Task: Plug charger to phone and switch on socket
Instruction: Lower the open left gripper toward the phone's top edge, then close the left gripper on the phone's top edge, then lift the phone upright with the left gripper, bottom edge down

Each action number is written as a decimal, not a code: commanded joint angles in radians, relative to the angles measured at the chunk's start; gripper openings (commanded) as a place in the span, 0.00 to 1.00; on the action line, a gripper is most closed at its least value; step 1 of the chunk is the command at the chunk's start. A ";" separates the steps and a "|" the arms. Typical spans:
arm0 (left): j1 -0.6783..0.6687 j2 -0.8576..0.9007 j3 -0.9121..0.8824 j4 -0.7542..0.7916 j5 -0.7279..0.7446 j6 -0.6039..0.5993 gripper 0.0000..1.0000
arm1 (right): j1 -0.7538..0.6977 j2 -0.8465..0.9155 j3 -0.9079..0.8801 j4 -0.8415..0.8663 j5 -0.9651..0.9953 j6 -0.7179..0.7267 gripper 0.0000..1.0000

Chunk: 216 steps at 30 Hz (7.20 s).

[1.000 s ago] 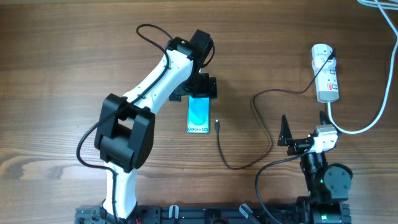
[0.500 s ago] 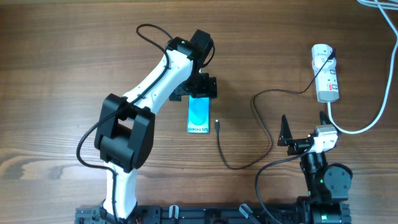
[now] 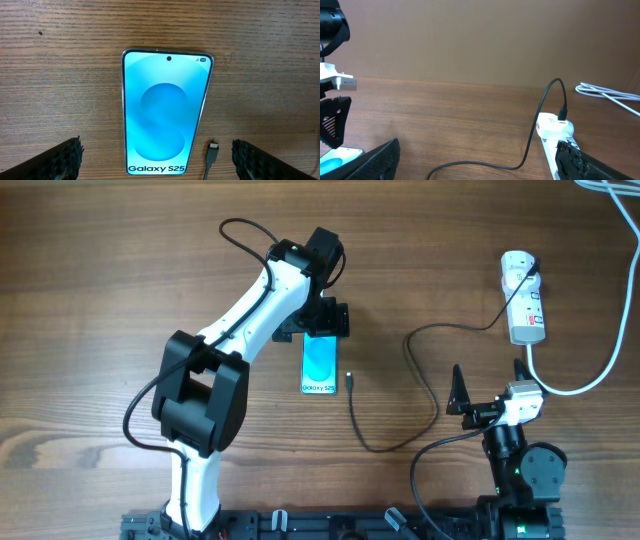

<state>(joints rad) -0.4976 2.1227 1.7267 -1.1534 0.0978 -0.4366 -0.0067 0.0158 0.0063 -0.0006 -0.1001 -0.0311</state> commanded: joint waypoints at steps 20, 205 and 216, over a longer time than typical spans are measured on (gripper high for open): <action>-0.005 0.010 -0.008 0.003 -0.010 -0.017 1.00 | -0.004 -0.005 -0.001 0.003 0.006 0.007 1.00; -0.055 -0.132 -0.026 -0.077 0.429 -0.005 0.72 | -0.004 -0.005 -0.001 0.003 0.006 0.008 1.00; 0.112 -0.244 -0.026 -0.063 0.990 0.018 0.69 | -0.004 -0.005 -0.001 0.003 0.006 0.008 1.00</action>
<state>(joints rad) -0.4461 1.9263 1.6733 -1.2198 0.8024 -0.4458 -0.0067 0.0158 0.0063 -0.0006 -0.1001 -0.0311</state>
